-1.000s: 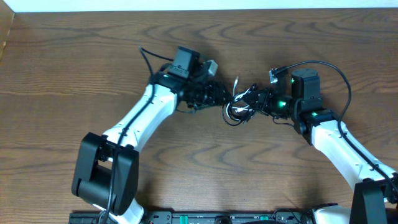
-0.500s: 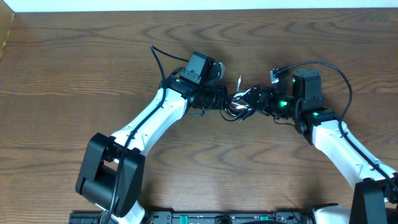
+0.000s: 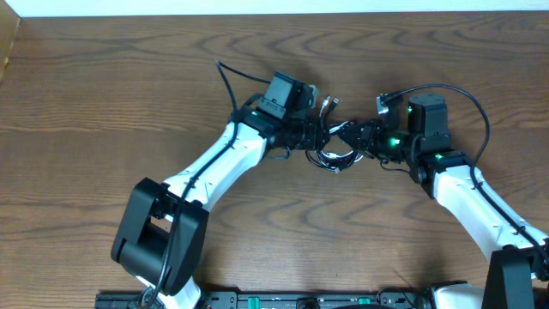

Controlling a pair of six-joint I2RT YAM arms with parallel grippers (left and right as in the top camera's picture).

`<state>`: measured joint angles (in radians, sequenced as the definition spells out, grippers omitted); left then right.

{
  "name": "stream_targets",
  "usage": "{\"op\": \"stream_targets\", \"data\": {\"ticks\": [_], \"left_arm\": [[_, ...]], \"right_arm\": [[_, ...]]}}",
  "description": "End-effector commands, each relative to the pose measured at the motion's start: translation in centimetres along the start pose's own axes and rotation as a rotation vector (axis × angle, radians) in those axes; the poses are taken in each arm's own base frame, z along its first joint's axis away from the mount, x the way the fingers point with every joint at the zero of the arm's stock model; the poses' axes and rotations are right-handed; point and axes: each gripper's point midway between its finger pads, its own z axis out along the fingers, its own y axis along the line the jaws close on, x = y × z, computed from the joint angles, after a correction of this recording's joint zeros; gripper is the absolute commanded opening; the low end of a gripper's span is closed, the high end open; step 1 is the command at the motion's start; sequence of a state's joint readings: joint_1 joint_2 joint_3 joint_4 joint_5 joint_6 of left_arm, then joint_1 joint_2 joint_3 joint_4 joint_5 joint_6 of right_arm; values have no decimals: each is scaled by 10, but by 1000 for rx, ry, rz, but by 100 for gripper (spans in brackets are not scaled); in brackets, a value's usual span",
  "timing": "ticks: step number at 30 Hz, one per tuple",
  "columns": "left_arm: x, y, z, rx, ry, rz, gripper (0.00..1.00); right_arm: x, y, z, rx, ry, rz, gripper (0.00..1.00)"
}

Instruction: Untangle cables

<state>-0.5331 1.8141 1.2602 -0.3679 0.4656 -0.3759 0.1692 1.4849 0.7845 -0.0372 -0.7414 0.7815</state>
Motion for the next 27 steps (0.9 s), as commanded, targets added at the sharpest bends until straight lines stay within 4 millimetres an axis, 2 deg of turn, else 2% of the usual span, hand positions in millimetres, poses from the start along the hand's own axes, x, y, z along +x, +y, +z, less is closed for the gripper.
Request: {"op": "stream_targets", "data": {"ticks": [1, 4, 8, 11, 18, 21, 23, 27], "left_arm": [[6, 18, 16, -84, 16, 2, 54], [12, 31, 30, -117, 41, -24, 54], [18, 49, 51, -152, 63, -36, 54], [17, 54, 63, -153, 58, -42, 54], [10, 53, 70, -141, 26, -44, 54], [8, 60, 71, -192, 5, -35, 53], [8, 68, 74, -252, -10, -24, 49], [15, 66, 84, -264, -1, -4, 45]], "right_arm": [[-6, 9, -7, -20, -16, -2, 1], [-9, 2, -9, 6, -29, 2, 1], [-14, -18, -14, 86, -61, 12, 1], [-14, -28, -17, 126, -61, 11, 1], [-13, -41, -20, 182, -65, 7, 6], [-13, -44, -21, 197, -68, -13, 9], [-14, -47, -21, 212, -74, -19, 13], [-14, -56, -23, 259, -85, -6, 19]]}}
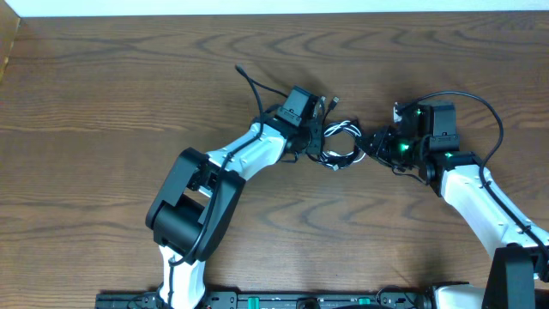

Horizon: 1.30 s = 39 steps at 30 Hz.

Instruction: Untangle cables

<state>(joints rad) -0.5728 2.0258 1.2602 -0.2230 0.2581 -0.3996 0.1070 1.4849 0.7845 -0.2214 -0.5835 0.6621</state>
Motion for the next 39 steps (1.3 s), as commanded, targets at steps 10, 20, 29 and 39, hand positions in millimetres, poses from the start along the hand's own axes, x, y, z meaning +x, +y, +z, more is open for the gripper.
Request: {"op": "stream_targets", "data": {"ticks": [10, 20, 29, 39], "left_arm": [[24, -5, 42, -84, 4, 70, 43], [24, 2, 42, -130, -3, 75, 8], [34, -13, 41, -40, 52, 70, 7], [-13, -65, -69, 322, 51, -288, 7]], "right_arm": [[-10, -22, -8, 143, -67, -10, 22], [-8, -26, -9, 164, -61, -13, 24], [-15, -22, -8, 156, -94, -36, 25], [-27, -1, -1, 94, -156, -15, 27]]}}
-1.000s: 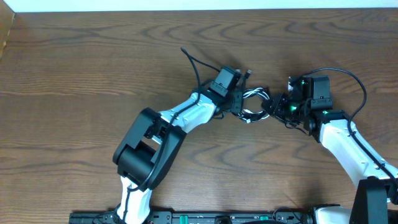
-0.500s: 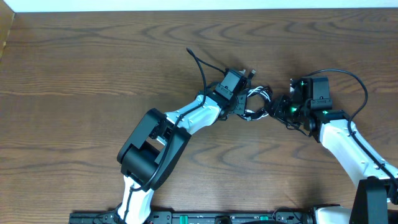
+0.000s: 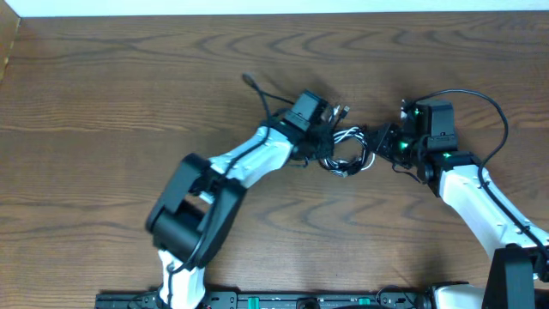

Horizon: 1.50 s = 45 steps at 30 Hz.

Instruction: Untangle cables

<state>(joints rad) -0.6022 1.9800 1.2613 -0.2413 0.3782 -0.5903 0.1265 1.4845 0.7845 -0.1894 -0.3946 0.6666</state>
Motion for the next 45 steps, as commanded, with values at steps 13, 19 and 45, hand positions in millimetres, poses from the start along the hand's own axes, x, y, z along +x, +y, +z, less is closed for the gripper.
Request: {"op": "stream_targets", "data": {"ticks": [13, 19, 45], "left_arm": [[-20, -49, -89, 329, 50, -186, 8], [-32, -73, -136, 664, 155, -145, 8], [-16, -35, -119, 504, 120, 19, 7]], "right_arm": [[-15, 53, -1, -208, -37, 41, 42], [-14, 82, 0, -374, 5, -22, 49], [-94, 64, -85, -447, -258, 66, 1]]}}
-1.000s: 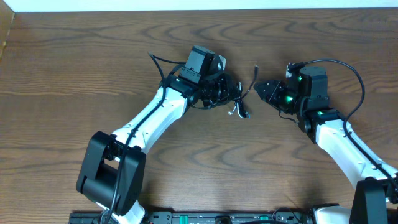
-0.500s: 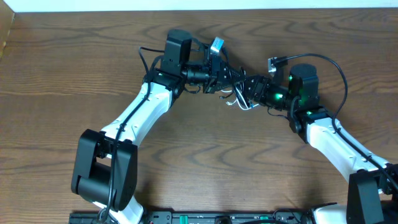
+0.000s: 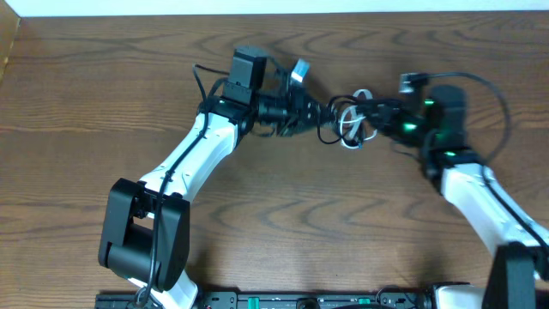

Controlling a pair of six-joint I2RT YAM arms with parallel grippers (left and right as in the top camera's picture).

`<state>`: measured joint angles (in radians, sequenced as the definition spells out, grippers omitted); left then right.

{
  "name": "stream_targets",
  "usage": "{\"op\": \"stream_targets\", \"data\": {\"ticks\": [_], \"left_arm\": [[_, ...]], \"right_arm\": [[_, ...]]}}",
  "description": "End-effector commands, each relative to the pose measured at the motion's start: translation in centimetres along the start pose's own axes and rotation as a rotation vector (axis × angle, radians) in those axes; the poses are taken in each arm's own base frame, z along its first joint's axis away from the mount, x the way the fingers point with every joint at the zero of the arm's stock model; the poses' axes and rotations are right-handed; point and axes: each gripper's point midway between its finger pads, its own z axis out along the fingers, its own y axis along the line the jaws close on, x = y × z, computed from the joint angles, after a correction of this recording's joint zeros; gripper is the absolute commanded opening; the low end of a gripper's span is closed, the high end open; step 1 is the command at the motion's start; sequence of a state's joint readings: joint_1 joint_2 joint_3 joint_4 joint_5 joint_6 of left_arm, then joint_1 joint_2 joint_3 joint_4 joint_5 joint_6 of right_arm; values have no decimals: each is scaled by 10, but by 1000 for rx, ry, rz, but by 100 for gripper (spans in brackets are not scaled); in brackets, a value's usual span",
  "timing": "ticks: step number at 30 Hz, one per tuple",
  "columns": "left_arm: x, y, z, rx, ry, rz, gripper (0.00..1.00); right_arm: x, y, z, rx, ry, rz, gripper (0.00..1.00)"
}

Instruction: Untangle cables

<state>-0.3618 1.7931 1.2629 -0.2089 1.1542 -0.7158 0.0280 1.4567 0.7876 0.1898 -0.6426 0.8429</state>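
Note:
A tangle of black and white cables hangs stretched between the two grippers above the middle of the table. My left gripper points right and looks shut on the black strands at the tangle's left end. A silver plug sticks up beside it. My right gripper points left, close against the white loop, and looks shut on the tangle's right end. The fingertips of both are hidden in the cables.
The wooden table runs out to a pale wall at the far edge. A black cable loops off the left wrist, and another arcs over the right wrist. Both arms' bases stand at the near edge.
The left wrist has drawn back to the left and farther from me, and the tangle is now pulled out longer between the grippers. The right gripper has shifted slightly up and away.
Both grippers met at a compact bundle in the middle of the table. At the two later moments they stayed at it, the left arm changing its pose and the bundle shifting a little. Now the grippers stand farther apart and the bundle is stretched out.

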Motion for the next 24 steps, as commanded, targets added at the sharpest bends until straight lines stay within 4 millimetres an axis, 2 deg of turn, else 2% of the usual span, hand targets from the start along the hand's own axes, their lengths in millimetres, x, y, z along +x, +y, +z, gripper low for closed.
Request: {"op": "stream_targets", "data": {"ticks": [1, 3, 5, 6, 7, 8, 10, 12, 13, 15, 17, 18, 19, 21, 22, 24], "left_arm": [[7, 48, -6, -225, -16, 155, 7], [18, 62, -10, -286, 19, 168, 8], [30, 68, -12, -305, 71, 205, 7], [37, 71, -13, -312, 99, 230, 7], [46, 75, -15, -319, 142, 280, 7], [48, 76, -16, -319, 154, 300, 7], [45, 88, -20, -397, 146, 312, 7], [40, 101, -26, -480, 131, 315, 7], [35, 111, -32, -552, 113, 323, 7], [29, 117, -36, -600, 96, 334, 8], [22, 114, -34, -590, 66, 343, 24], [11, 105, -29, -553, 20, 351, 36], [6, 97, -25, -507, 2, 364, 47], [1, 55, -8, -282, -9, 449, 64], [0, 45, -4, -234, -11, 481, 68], [-4, 39, 1, -220, -28, 487, 75]], "right_arm": [[-46, 14, -48, -80, -112, 57, 1], [-58, 7, -60, -87, -136, 86, 1], [-69, -14, -70, -40, -172, 119, 1], [-77, -33, -76, 20, -210, 130, 1], [-78, -65, -83, 156, -247, 136, 1], [-71, -93, -89, 294, -253, 142, 1], [-44, -130, -99, 498, -183, 130, 1], [-15, -140, -100, 560, -56, 90, 1], [0, -138, -97, 549, 15, 60, 1], [17, -116, -85, 415, 117, 2, 1], [38, -71, -69, 162, 229, -59, 1], [51, -27, -63, -69, 297, -109, 1], [54, -13, -61, -137, 314, -129, 1], [59, -4, -56, -159, 332, -121, 1], [61, -1, -54, -165, 339, -121, 1], [66, 2, -52, -171, 356, -126, 1]]}}
